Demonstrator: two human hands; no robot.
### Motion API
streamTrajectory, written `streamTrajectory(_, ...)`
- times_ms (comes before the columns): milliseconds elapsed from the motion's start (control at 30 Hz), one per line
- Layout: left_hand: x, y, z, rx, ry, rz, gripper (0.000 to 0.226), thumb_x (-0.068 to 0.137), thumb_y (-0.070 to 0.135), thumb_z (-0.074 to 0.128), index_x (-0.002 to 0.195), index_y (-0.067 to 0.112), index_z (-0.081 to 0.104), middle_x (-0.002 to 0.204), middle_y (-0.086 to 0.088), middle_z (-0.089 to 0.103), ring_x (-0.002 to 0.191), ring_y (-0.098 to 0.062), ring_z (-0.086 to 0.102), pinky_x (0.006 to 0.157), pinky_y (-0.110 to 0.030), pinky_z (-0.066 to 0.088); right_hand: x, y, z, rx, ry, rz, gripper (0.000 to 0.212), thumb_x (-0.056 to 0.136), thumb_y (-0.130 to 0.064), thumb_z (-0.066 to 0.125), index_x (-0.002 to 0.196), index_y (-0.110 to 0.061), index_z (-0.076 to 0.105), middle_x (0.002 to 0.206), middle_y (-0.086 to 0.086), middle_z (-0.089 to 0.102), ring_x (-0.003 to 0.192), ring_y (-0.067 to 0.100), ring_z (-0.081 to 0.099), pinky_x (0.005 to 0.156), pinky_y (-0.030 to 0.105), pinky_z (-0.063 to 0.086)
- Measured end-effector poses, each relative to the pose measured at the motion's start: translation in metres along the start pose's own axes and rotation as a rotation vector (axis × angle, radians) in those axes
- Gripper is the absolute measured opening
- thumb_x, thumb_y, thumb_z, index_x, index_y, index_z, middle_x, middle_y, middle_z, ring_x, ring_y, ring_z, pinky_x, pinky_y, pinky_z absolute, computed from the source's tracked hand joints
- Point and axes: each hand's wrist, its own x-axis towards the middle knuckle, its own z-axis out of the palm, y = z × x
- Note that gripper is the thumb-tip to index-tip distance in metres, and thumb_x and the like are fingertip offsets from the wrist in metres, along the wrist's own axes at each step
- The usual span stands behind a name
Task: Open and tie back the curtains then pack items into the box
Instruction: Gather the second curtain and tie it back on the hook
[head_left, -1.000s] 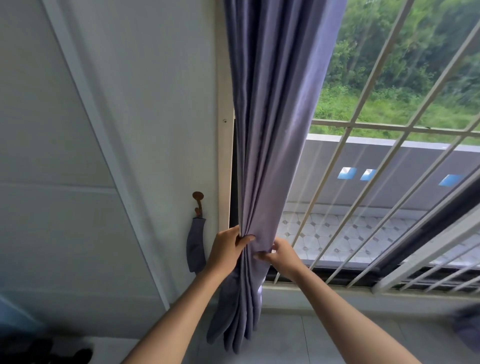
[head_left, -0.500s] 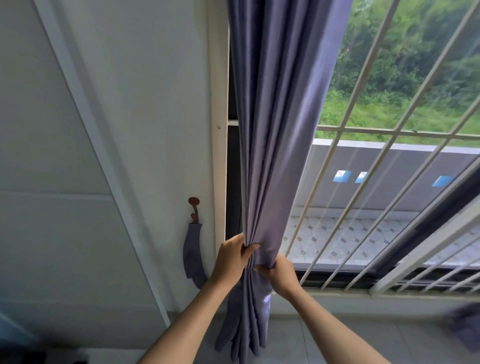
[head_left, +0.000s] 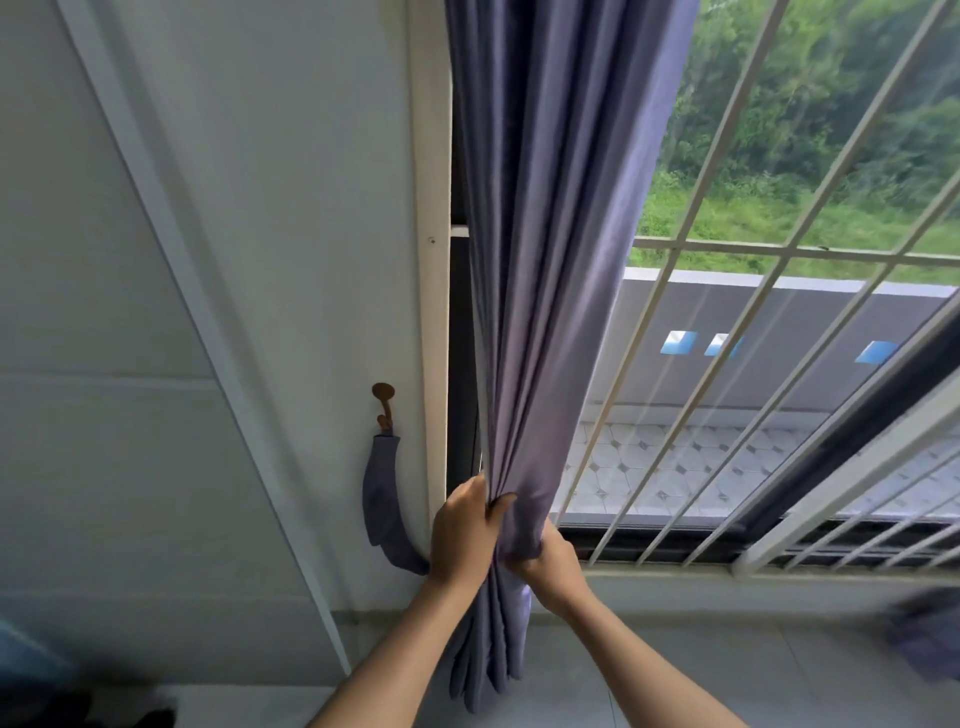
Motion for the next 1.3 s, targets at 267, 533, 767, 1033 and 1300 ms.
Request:
streamTrajectory(267, -0.012, 0.011, 0.012, -0.058, 0.047, -0.149, 0.030, 0.093, 0.028, 0.057, 0.105, 0.001, 0.056, 0.098, -0.012, 0.062, 0.089, -0.025, 0.064, 0.074, -0.023, 0.045, -0.003, 0.007, 0.029, 0.019, 0.226, -0.098, 0.030, 0.086, -0.021, 0.055, 0.115, -0.014, 0.052, 0.088, 0.002, 0.066, 0.077, 0.028, 0.062, 0.056, 0.032, 0.040)
streamTrajectory(533, -0.002, -0.003, 0.027, -0.109, 0.120, -0.256, 0.032, 0.091, 0.031, 0.058, 0.107, 0.003, 0.055, 0.099, -0.010, 0.061, 0.094, -0.024, 0.061, 0.081, -0.032, 0.049, 0.014, 0.019, 0.051, 0.051, 0.206, -0.246, 0.030, 0.089, -0.031, 0.053, 0.118, -0.031, 0.044, 0.095, -0.021, 0.049, 0.083, 0.014, 0.057, 0.062, 0.031, 0.043)
streamTrajectory(767, 0.020, -0.001, 0.031, -0.059, 0.177, -0.329, 0.047, 0.092, 0.038, 0.053, 0.110, -0.006, 0.054, 0.104, -0.017, 0.059, 0.097, -0.030, 0.060, 0.085, -0.035, 0.050, 0.048, 0.007, 0.045, 0.028, 0.114, -0.243, 0.026, 0.094, -0.038, 0.046, 0.119, -0.031, 0.043, 0.113, -0.003, 0.058, 0.091, 0.021, 0.059, 0.070, 0.041, 0.049)
streamTrajectory(1033, 0.021, -0.004, 0.031, -0.028, 0.244, -0.362, 0.099, 0.083, 0.076, 0.016, 0.107, -0.012, 0.054, 0.107, -0.027, 0.058, 0.102, -0.038, 0.058, 0.088, -0.048, 0.049, 0.042, -0.008, 0.051, 0.005, 0.181, -0.352, 0.041, 0.087, -0.047, 0.049, 0.123, -0.027, 0.044, 0.112, -0.006, 0.049, 0.091, 0.020, 0.055, 0.067, 0.030, 0.037)
streamTrajectory(1300, 0.027, -0.001, 0.027, -0.020, 0.183, -0.389, 0.038, 0.087, 0.029, 0.061, 0.104, -0.004, 0.057, 0.096, -0.015, 0.061, 0.091, -0.028, 0.060, 0.081, -0.031, 0.048, 0.042, -0.020, 0.061, -0.008, 0.379, -0.255, 0.047, 0.090, -0.047, 0.040, 0.128, -0.020, 0.046, 0.102, -0.005, 0.051, 0.094, 0.017, 0.050, 0.083, 0.031, 0.038)
